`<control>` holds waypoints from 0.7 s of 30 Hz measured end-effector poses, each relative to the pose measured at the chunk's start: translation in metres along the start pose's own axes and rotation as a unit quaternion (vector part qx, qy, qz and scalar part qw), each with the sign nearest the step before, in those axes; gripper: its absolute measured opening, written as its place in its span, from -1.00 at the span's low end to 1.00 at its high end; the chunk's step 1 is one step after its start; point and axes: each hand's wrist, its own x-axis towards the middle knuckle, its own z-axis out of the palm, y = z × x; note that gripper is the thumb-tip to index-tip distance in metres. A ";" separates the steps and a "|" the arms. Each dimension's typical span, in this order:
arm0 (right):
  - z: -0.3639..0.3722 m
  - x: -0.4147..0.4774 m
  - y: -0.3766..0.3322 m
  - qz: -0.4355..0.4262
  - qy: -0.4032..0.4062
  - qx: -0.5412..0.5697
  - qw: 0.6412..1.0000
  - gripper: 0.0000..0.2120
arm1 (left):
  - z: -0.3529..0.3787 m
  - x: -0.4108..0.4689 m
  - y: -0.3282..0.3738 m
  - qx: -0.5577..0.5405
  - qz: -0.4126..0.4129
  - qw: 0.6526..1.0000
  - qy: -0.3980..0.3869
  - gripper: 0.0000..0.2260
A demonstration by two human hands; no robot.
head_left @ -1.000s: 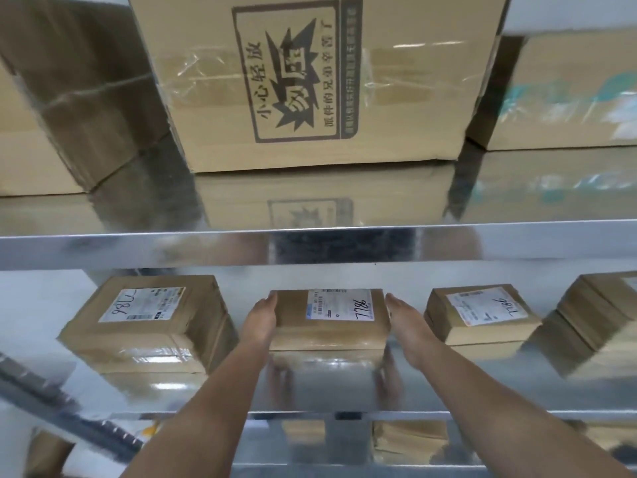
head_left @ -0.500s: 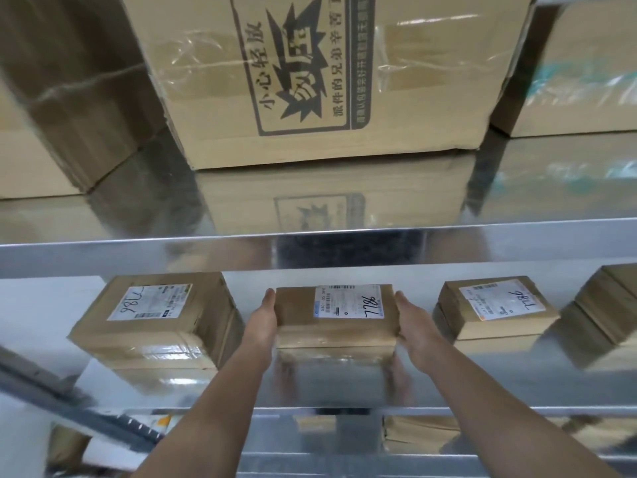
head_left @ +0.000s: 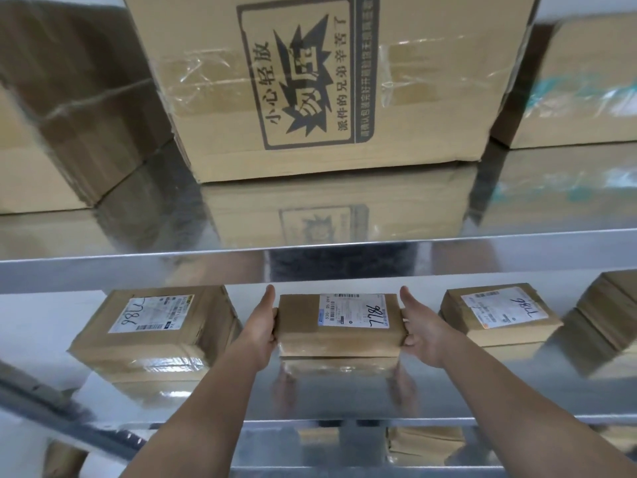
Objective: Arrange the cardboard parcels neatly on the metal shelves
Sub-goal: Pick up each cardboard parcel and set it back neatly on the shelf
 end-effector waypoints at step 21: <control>0.002 -0.016 -0.029 -0.003 -0.005 -0.049 0.999 -0.49 | -0.004 -0.001 0.001 -0.024 0.016 0.999 0.015 -0.48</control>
